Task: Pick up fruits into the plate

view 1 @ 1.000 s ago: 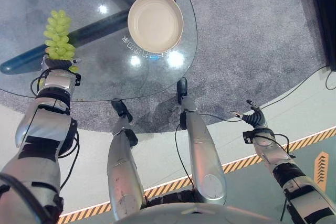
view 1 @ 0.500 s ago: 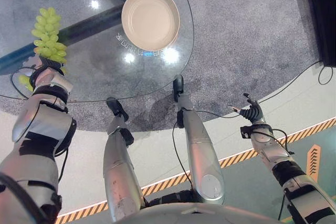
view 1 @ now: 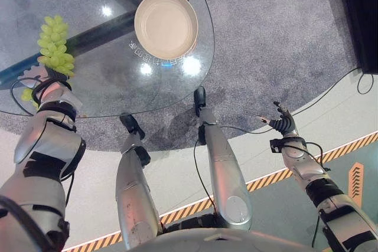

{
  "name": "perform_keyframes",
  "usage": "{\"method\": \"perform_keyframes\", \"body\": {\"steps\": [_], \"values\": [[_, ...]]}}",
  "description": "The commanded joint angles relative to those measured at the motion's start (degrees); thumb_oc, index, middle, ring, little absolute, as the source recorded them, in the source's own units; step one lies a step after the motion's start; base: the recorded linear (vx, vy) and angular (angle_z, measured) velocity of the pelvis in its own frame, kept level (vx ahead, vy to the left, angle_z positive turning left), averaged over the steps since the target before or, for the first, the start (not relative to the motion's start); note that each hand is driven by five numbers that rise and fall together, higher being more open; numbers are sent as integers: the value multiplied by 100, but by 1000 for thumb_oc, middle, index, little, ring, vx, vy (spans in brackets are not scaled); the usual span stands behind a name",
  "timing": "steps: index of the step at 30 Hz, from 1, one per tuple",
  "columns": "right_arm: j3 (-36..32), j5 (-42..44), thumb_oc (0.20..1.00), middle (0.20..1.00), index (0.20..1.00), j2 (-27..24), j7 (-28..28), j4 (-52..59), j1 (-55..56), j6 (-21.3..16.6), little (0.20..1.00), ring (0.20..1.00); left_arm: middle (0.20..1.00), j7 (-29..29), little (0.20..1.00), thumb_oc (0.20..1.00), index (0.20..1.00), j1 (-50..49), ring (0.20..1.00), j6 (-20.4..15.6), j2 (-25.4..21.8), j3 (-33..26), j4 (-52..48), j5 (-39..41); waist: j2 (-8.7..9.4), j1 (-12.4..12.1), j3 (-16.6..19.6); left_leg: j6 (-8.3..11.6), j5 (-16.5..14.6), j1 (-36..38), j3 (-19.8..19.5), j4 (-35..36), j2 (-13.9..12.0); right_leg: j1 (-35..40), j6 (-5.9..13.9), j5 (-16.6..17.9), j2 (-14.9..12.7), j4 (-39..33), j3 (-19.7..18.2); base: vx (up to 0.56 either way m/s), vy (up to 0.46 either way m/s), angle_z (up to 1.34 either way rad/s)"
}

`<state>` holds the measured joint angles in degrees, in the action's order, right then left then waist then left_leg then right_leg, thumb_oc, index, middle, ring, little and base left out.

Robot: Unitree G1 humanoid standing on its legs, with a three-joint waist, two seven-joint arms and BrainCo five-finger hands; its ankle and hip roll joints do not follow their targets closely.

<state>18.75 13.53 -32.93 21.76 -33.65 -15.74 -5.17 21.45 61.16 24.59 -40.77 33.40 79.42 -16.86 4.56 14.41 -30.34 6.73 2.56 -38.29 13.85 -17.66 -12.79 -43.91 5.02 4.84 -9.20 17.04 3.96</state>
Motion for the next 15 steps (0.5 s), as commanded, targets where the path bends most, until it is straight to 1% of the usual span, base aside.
{"method": "perform_keyframes", "body": {"steps": [1,3,4,11,15], "values": [[-57,102,1000,1000,1000,-214,186,142,241,-183,1000,1000,200,661,200,200,200,-369,200,-82,-554,-205,-63,-64,123,-73,54,-87,-198,-103,19,48,509,228,-132,-469,515,51,284,0,0,0],[-81,81,1000,1000,1000,-214,218,166,318,-211,1000,1000,200,891,200,200,200,-454,200,-234,-662,-278,-225,-67,78,-101,54,-87,-192,-23,14,88,523,299,-134,-489,501,30,279,0,0,0],[-115,43,1000,1000,1000,-212,245,203,402,-235,1000,1000,200,1053,200,200,200,-527,200,-327,-772,-385,-433,-78,28,-133,54,-86,-183,45,13,124,537,367,-136,-514,486,16,280,0,0,0],[-306,-136,1000,1000,1000,-178,286,193,651,-325,1000,1000,200,1458,200,200,200,-682,200,-582,-1288,-764,-1449,-331,-263,-274,54,-107,-185,501,-21,288,632,803,-92,-609,348,-53,405,-4,15,3],[-377,-201,1000,1000,1000,-142,239,140,695,-319,1000,1000,200,1503,200,200,200,-799,200,-449,-1494,-953,-2043,-551,-357,-368,54,-113,-201,811,-16,375,674,1126,-70,-660,259,-106,500,16,9,8]]}}
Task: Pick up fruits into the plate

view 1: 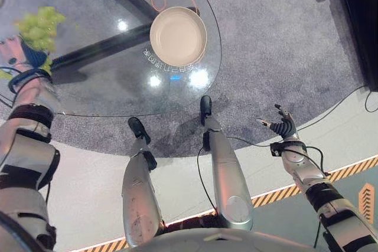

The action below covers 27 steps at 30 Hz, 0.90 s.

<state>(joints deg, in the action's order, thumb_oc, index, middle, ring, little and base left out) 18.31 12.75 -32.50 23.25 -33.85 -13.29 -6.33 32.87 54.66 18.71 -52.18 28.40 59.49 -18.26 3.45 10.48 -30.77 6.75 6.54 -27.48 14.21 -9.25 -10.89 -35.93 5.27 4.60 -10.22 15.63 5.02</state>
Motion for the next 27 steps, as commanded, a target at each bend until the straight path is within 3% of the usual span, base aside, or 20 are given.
{"method": "perform_keyframes", "body": {"steps": [1,8,14,19,22,26,27], "values": [[-346,-149,1000,1000,1000,-177,68,129,458,-232,1000,1000,200,369,200,200,200,-162,200,153,-400,-492,-148,-477,-263,6,98,-118,-603,-205,-58,-450,495,391,-91,-644,345,25,405,20,13,11],[-417,-491,1000,1000,1000,-179,68,322,548,-298,1000,1000,200,248,200,200,200,-332,200,189,-729,-686,-1021,-1187,-357,-96,98,-151,-643,282,-113,-297,600,881,-56,-674,276,-81,468,11,7,7],[-425,-774,1000,1000,1000,-297,-187,727,581,-510,1000,1000,200,160,200,200,200,-505,200,-300,-986,-613,-1600,-1838,-384,-150,209,-170,-669,778,-117,-134,640,1388,3,-682,215,-221,510,6,3,2],[-364,-1370,1000,1000,1000,-638,-934,1369,545,-703,1000,1000,200,-23,200,200,200,-917,200,-1146,-1385,-444,-2320,-2038,-411,-258,555,-149,-683,1323,-150,70,623,2016,76,-685,146,-465,603,25,-2,5],[-326,-1457,1000,1000,1000,-946,-1351,1607,422,-754,1000,1000,200,-186,200,200,200,-1109,200,-1459,-1551,-247,-2652,-1947,-400,-334,811,-111,-657,1605,-182,207,588,2375,104,-652,111,-663,681,79,-37,8],[-110,-1652,1000,1000,1000,-1328,-2085,2036,53,-593,1000,1000,200,-377,200,200,200,-1389,200,-1792,-1652,-40,-3169,-2007,-322,-471,1208,-59,-547,1987,-187,505,513,2845,193,-474,43,-1059,771,84,-72,8],[75,-1480,1000,1000,1000,-1572,-2559,2253,-374,-290,1000,1000,200,-503,200,200,200,-1467,200,-1965,-1643,63,-3381,-2103,-277,-562,1424,-23,-500,2189,-156,624,437,3061,243,-374,-12,-1217,847,99,-73,3]]}}
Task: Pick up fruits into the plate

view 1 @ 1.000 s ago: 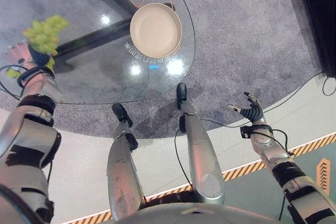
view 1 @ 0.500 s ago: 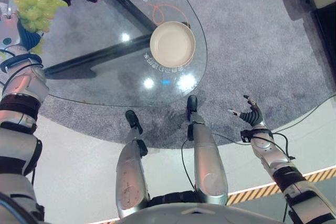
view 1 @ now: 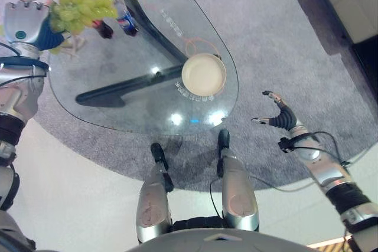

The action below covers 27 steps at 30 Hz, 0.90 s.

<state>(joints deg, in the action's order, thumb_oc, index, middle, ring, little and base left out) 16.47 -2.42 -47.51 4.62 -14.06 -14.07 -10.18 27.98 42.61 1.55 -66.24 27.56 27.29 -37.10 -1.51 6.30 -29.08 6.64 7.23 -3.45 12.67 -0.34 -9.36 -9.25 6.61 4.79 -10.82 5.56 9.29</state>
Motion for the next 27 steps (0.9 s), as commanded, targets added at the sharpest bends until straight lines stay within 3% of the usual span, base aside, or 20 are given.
{"method": "perform_keyframes", "body": {"steps": [1,3,4,5,6,11,19,27], "values": [[359,110,1000,1000,1000,-154,-898,349,-518,228,1000,1000,200,-36,200,200,200,-292,200,-347,-253,210,-212,-221,231,-174,1346,2,-553,-127,11,-205,255,480,127,-353,29,-284,441,100,-58,2],[547,186,1000,1000,1000,-213,-1176,449,-882,449,1000,1000,200,-82,200,200,200,-284,200,-411,-224,337,-300,-197,244,-217,1483,19,-533,-8,25,-124,219,601,145,-314,12,-364,470,63,-20,2],[753,471,1000,1000,1000,-220,-1731,560,-1254,873,1000,1000,200,-193,200,200,200,-258,200,-502,-158,448,-375,-260,257,-259,1613,26,-524,92,43,-64,189,708,156,-302,7,-414,485,47,-13,1],[782,538,1000,1000,1000,-218,-1878,575,-1307,944,1000,1000,200,-200,200,200,200,-253,200,-529,-153,458,-377,-268,259,-261,1620,28,-522,109,47,-54,186,724,157,-300,7,-424,484,57,-13,-2],[1058,801,1000,1000,1000,-160,-2349,676,-1677,1323,1000,1000,200,-313,200,200,200,-163,200,-681,-75,611,-393,-266,275,-292,1759,31,-517,216,67,-7,158,827,156,-294,2,-457,501,45,-11,0],[1614,1197,1000,1000,1000,262,-2965,756,-2424,1833,1000,1000,200,-562,200,200,200,-100,200,-897,353,978,-484,-383,301,-385,2096,15,-524,525,80,100,95,1121,161,-288,-1,-544,548,102,-10,3],[1879,1422,1000,1000,1000,898,-2989,1254,-2687,2622,1000,1000,200,-867,200,200,200,-262,200,-904,725,1029,-895,-396,295,-455,2322,17,-554,763,117,224,49,1377,206,-275,-11,-718,566,23,-3,1],[2065,1576,1000,1000,1000,1388,-2677,1446,-2806,3027,1000,1000,200,-968,200,200,200,-329,200,-862,1101,1122,-1050,-417,292,-465,2398,14,-573,864,158,277,14,1444,250,-241,-51,-793,564,0,0,0]]}}
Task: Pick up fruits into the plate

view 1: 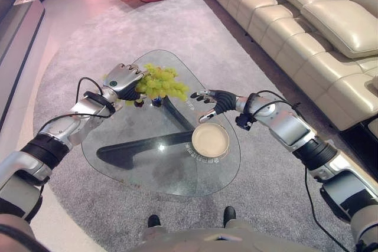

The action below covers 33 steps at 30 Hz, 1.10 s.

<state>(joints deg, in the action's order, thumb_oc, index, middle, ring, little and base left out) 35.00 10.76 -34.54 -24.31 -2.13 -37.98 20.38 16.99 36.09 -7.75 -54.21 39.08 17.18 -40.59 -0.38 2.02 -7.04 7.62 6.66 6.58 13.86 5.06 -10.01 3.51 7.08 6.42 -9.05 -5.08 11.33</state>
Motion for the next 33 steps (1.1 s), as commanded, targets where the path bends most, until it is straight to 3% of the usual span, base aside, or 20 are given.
{"method": "perform_keyframes", "body": {"steps": [1,7,12,14,22,24,33], "values": [[234,260,1000,1000,1000,151,246,279,-429,22,1000,1000,200,66,200,200,200,328,200,100,-44,11,-56,-121,175,-31,202,-85,-521,-130,41,-258,78,172,211,-397,-234,259,354,0,0,0],[312,356,1000,1000,1000,259,519,487,-414,215,1000,1000,200,-176,200,200,200,230,200,159,59,125,-166,-280,148,-12,213,-83,-535,-87,80,-227,68,179,254,-355,-270,194,327,0,0,0],[202,294,1000,1000,1000,282,742,578,-301,132,1000,1000,200,-371,200,200,200,88,200,173,116,123,-251,-410,121,2,224,-87,-540,-70,96,-216,70,185,274,-339,-288,174,329,0,0,0],[149,128,1000,1000,1000,293,878,586,-285,-34,1000,1000,200,-581,200,200,200,10,200,281,167,121,-265,-466,103,12,227,-88,-547,-58,103,-208,68,183,287,-335,-296,166,318,0,0,0],[-152,-299,1000,1000,1000,117,906,1097,-79,-112,1000,1000,200,-1127,200,200,200,-451,200,949,301,-138,-148,-667,51,65,229,-120,-556,-31,67,-162,99,175,295,-366,-269,168,226,2,4,0],[-190,-330,1000,1000,1000,48,906,1219,-56,-103,1000,1000,200,-1054,200,200,200,-457,200,930,306,-178,-64,-622,56,76,223,-118,-561,-44,69,-166,99,163,294,-369,-268,167,219,0,0,0],[-154,-125,1000,1000,1000,61,839,1269,-170,31,1000,1000,200,-623,200,200,200,-297,200,219,337,-396,-430,-353,42,50,217,-107,-563,-32,138,-157,64,182,280,-374,-296,158,272,0,0,0]]}}
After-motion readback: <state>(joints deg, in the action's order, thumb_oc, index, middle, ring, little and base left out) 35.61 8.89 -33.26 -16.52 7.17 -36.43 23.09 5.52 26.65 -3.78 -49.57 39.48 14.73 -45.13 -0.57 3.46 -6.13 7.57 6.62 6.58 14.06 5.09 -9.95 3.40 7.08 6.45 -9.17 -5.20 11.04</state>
